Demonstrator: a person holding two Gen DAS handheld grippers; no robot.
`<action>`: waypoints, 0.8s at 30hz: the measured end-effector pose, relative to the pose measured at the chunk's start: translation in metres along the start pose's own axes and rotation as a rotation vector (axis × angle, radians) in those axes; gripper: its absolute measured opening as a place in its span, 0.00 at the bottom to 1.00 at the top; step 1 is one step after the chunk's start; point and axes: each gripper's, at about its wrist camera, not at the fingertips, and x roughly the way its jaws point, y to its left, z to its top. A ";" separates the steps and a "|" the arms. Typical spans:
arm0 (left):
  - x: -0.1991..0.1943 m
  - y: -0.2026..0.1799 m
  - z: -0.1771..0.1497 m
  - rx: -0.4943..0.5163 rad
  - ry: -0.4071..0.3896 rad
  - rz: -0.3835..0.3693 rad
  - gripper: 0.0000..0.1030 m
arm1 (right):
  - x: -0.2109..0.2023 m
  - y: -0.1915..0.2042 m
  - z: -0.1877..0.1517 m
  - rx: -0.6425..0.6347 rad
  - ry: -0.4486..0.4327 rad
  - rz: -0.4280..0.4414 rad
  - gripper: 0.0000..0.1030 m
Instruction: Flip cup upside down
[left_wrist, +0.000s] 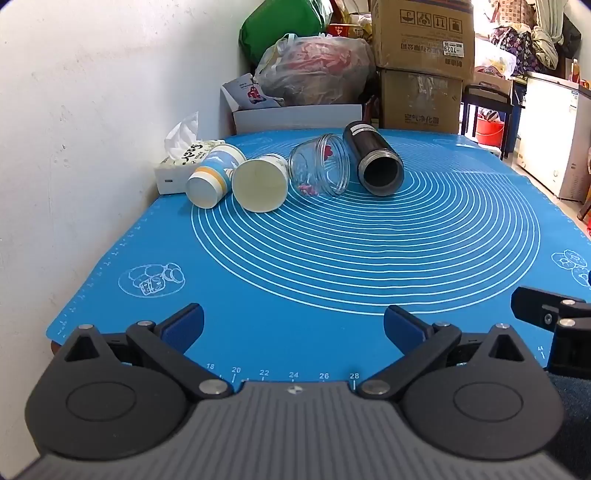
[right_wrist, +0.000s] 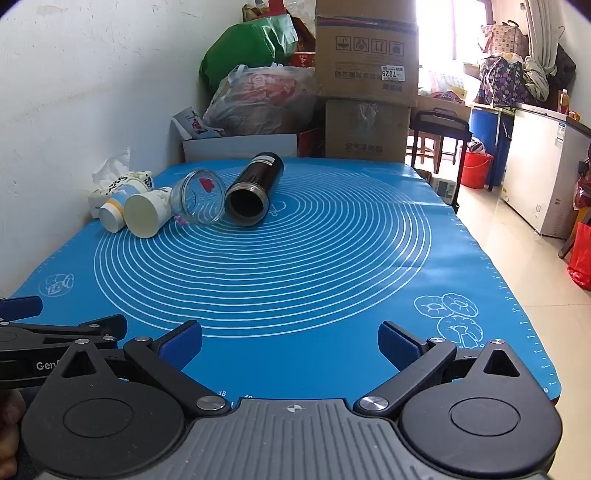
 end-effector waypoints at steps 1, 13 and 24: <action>0.000 0.000 0.000 0.001 -0.006 0.002 0.99 | 0.000 0.000 0.000 0.002 0.004 0.001 1.00; 0.000 -0.002 0.001 0.013 -0.004 0.006 0.99 | -0.001 -0.001 0.000 0.003 0.000 0.002 1.00; 0.002 0.000 0.000 0.017 -0.003 0.008 0.99 | -0.001 -0.001 0.000 0.005 0.000 0.004 1.00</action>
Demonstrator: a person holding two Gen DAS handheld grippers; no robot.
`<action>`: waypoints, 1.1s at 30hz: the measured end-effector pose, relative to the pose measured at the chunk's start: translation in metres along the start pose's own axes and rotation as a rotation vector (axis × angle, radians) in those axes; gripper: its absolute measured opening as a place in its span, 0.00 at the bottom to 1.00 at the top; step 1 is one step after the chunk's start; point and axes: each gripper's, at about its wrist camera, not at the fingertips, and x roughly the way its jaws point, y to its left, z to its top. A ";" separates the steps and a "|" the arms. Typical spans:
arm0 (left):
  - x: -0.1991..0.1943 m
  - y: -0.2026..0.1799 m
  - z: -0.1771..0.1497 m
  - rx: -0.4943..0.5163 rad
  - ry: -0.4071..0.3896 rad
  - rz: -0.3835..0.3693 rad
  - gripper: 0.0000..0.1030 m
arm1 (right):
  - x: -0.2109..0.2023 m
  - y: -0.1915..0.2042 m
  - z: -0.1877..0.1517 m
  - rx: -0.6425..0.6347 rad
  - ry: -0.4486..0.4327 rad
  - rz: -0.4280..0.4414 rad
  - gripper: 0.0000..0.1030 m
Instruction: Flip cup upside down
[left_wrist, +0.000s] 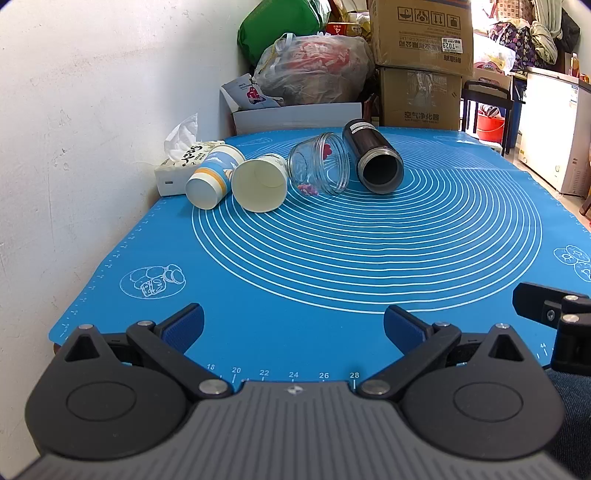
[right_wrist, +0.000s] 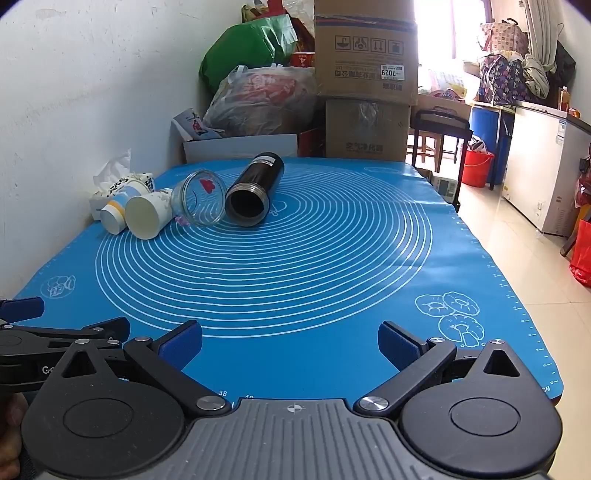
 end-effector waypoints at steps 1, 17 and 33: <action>0.000 0.000 0.000 0.000 0.000 0.000 0.99 | 0.000 0.000 0.000 0.000 0.000 0.000 1.00; 0.000 -0.001 0.000 0.010 0.000 0.007 0.99 | 0.000 -0.002 0.000 0.004 0.000 0.002 1.00; 0.000 -0.001 0.001 0.014 0.000 0.005 0.99 | -0.001 -0.001 0.001 0.007 0.001 0.005 1.00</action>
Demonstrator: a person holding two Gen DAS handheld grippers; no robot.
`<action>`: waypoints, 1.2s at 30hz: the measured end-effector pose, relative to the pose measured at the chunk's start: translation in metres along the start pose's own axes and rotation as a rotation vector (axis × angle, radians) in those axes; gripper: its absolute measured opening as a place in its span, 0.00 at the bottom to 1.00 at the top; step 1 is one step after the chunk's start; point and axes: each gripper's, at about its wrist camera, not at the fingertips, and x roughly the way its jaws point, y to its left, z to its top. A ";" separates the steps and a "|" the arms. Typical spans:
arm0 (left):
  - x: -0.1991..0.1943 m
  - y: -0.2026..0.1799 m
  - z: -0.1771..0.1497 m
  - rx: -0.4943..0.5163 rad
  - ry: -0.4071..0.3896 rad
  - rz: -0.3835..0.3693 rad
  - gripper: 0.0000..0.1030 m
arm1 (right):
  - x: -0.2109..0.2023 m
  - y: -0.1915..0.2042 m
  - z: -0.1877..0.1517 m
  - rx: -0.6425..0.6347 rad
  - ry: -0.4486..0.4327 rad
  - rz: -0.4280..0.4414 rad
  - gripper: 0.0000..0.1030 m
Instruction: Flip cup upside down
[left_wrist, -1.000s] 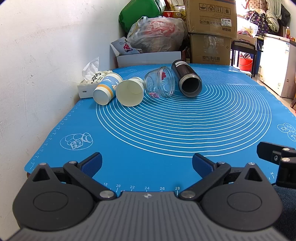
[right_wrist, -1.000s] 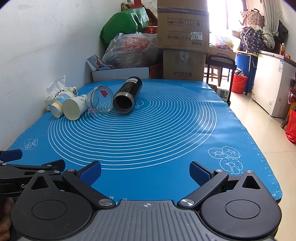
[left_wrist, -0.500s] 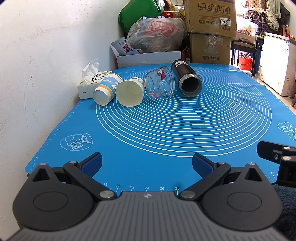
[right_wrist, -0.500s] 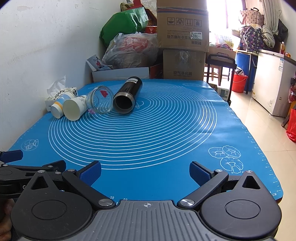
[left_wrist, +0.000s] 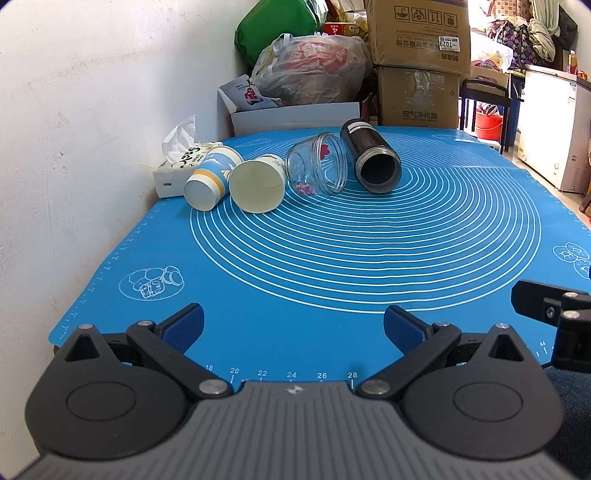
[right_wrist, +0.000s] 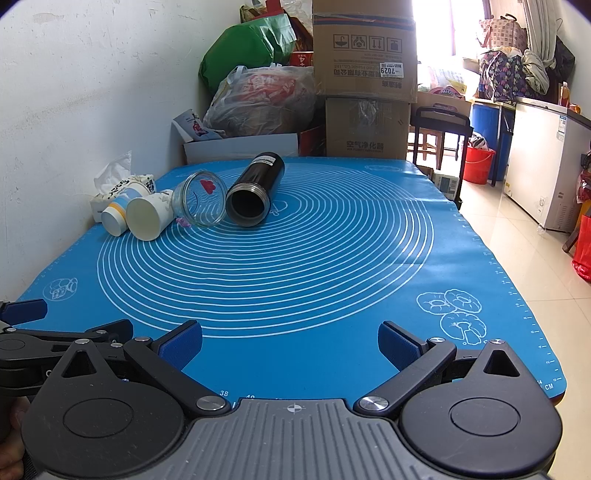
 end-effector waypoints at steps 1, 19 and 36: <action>0.000 -0.001 0.000 0.001 -0.001 0.001 0.99 | 0.000 0.000 0.000 0.000 0.000 0.000 1.00; 0.000 -0.001 0.000 0.002 -0.001 0.002 0.99 | 0.001 -0.002 -0.003 0.004 0.000 0.003 1.00; 0.001 0.000 0.000 0.001 0.000 0.004 0.99 | 0.001 0.001 -0.003 0.006 -0.002 0.000 1.00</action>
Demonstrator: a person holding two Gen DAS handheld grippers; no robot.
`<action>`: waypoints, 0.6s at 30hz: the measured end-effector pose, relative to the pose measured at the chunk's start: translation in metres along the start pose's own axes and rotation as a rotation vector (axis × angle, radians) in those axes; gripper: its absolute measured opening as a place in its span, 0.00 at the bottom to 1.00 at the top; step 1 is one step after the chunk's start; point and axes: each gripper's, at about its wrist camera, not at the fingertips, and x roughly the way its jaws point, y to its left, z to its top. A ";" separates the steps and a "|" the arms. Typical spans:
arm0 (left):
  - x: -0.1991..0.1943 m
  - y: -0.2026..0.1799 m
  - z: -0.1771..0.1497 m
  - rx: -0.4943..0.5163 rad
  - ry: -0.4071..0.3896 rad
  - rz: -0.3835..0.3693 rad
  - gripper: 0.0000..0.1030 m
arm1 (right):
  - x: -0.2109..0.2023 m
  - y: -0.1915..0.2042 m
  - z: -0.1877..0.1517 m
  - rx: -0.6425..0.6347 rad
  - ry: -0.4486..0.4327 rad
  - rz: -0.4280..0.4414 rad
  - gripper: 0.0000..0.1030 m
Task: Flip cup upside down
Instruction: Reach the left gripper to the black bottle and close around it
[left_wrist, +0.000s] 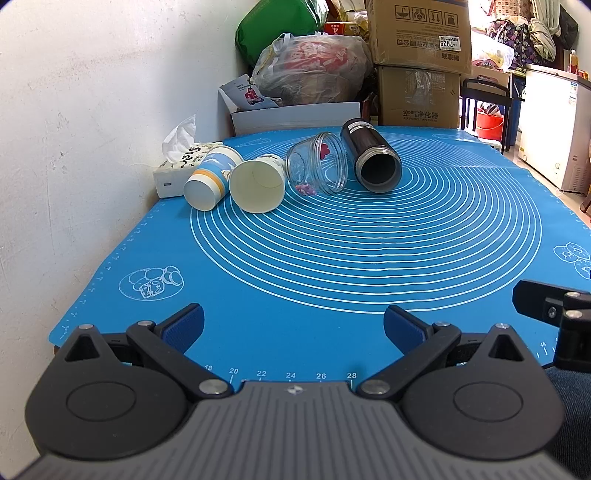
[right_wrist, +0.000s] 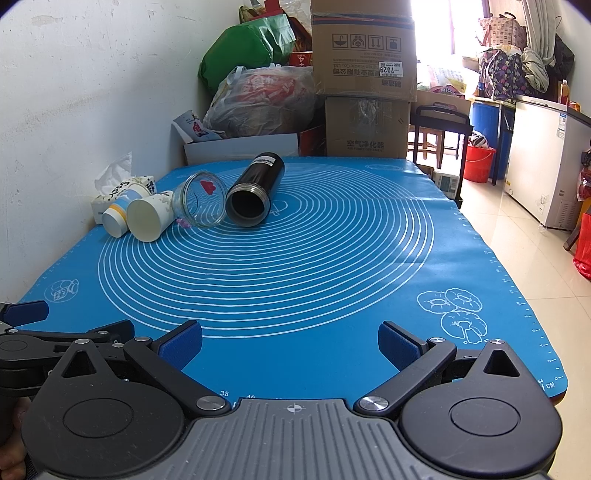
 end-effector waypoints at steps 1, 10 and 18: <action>0.000 0.000 0.000 0.001 0.000 0.001 0.99 | 0.001 -0.001 0.001 0.000 0.000 0.000 1.00; 0.001 -0.001 0.005 0.000 0.005 0.004 0.99 | -0.002 -0.006 0.008 0.015 0.010 0.023 1.00; 0.013 -0.012 0.041 -0.001 -0.006 -0.018 0.99 | 0.004 -0.027 0.037 0.070 -0.001 0.056 1.00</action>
